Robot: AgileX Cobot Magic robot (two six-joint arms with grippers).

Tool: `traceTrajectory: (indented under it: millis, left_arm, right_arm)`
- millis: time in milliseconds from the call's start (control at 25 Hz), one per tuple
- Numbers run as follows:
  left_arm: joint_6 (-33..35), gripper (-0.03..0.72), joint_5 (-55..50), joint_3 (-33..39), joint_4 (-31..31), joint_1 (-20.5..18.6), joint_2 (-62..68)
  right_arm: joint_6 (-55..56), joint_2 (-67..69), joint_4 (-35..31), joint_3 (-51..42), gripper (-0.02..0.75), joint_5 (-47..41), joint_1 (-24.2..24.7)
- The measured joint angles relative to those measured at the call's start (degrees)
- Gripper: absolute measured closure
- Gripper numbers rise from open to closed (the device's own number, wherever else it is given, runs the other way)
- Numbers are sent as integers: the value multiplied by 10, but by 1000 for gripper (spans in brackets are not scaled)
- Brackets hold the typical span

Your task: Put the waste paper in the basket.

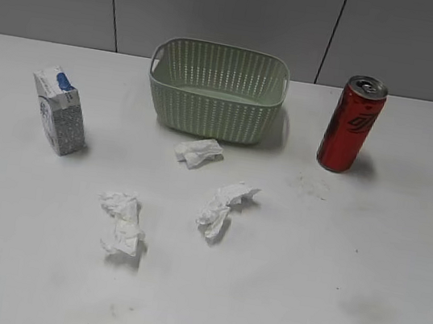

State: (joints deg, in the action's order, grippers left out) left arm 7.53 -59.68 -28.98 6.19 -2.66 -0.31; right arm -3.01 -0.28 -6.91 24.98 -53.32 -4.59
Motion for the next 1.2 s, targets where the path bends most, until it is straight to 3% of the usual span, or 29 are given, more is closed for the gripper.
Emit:
traceTrajectory:
  millis: [1200]
  left_arm:
    - [0, 451, 0, 0, 0, 0, 0]
  right_arm:
    - [0, 0, 0, 0, 167, 0, 0]
